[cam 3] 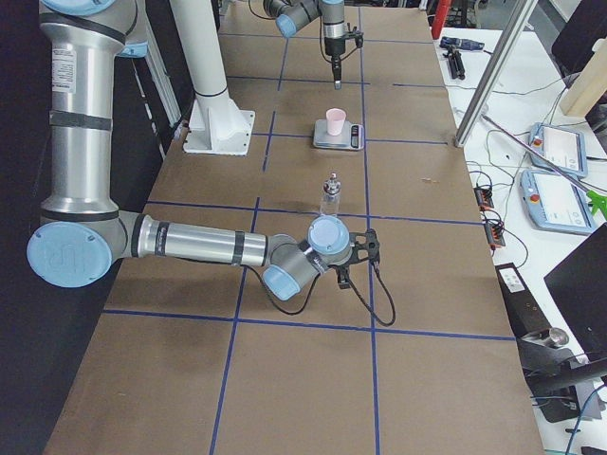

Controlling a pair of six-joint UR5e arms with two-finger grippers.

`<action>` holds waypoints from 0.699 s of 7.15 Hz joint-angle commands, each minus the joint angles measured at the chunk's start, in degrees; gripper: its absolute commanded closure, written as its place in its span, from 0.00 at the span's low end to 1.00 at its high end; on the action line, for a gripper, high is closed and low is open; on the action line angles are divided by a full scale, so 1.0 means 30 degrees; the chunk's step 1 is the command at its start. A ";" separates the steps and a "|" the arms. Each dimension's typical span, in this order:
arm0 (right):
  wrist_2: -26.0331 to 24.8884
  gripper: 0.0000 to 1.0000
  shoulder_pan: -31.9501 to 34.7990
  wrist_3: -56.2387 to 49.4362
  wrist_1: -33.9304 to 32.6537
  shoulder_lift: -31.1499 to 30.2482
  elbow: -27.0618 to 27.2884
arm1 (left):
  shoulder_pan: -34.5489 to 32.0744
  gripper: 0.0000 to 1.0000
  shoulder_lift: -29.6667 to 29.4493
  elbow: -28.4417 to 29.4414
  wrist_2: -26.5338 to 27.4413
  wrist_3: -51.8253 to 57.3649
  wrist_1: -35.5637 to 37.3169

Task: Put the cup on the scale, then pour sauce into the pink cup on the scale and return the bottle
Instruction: 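Withdraw the left gripper from the cup while the right gripper reaches toward the glass bottle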

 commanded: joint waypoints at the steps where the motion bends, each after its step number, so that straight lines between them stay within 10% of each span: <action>1: -0.0547 0.00 -0.3052 0.5766 0.5542 -0.0558 0.0062 | -0.0516 0.49 0.0562 -0.0877 0.0025 0.0000 0.0071; 5: -0.3287 0.00 -0.8527 1.0322 0.6003 -0.0968 0.3041 | -0.0810 0.47 0.0591 -0.0877 0.0083 -0.0029 0.0042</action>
